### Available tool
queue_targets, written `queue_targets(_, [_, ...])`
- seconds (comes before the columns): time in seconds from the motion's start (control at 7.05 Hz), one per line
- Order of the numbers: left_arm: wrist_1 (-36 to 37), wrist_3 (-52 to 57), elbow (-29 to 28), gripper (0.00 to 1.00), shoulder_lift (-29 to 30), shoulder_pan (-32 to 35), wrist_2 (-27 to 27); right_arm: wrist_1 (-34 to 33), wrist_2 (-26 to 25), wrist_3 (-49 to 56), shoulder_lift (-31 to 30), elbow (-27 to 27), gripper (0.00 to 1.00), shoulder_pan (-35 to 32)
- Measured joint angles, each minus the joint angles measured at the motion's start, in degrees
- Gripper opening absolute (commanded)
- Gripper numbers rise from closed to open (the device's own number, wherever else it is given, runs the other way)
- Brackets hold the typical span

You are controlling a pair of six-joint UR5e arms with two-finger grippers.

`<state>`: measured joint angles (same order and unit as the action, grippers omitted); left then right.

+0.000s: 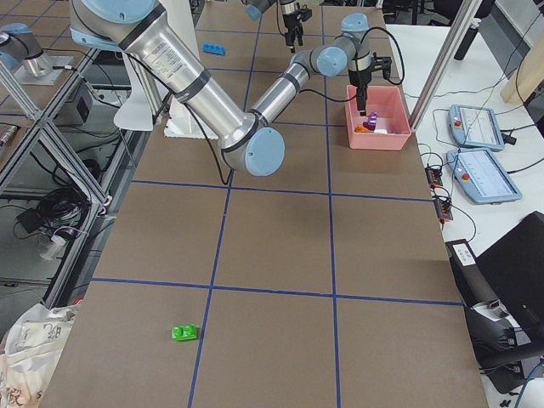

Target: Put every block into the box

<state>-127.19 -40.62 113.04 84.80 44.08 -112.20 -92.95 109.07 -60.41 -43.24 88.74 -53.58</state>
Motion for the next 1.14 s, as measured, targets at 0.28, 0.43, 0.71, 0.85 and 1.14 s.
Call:
queue_targets(0.28, [-0.5, -0.97, 2.11, 1.0, -9.75, -0.99, -4.55, -0.08, 1.15, 2.67, -4.34, 4.53, 1.0, -1.29])
queue_targets(0.43, [-1.58, -4.61, 2.49, 1.0, -12.88, -3.96, -5.1, -0.06, 1.45, 3.13, -4.86, 5.09, 1.0, -1.53])
queue_targets(0.71, [-3.42, -13.55, 4.12, 1.0, -17.91, -13.92, -3.32, 0.01, 1.69, 3.43, -5.13, 5.27, 1.0, -2.1])
queue_targets(0.85, [-3.6, -16.04, 6.38, 1.0, -22.44, -18.42, -1.98, 0.06, 1.75, 3.5, -5.15, 5.29, 1.0, -2.4])
queue_targets(1.14, [-3.63, -21.95, 9.66, 1.0, -29.25, -26.65, 1.71, 0.12, 1.83, 3.54, -5.05, 5.36, 1.0, -2.55])
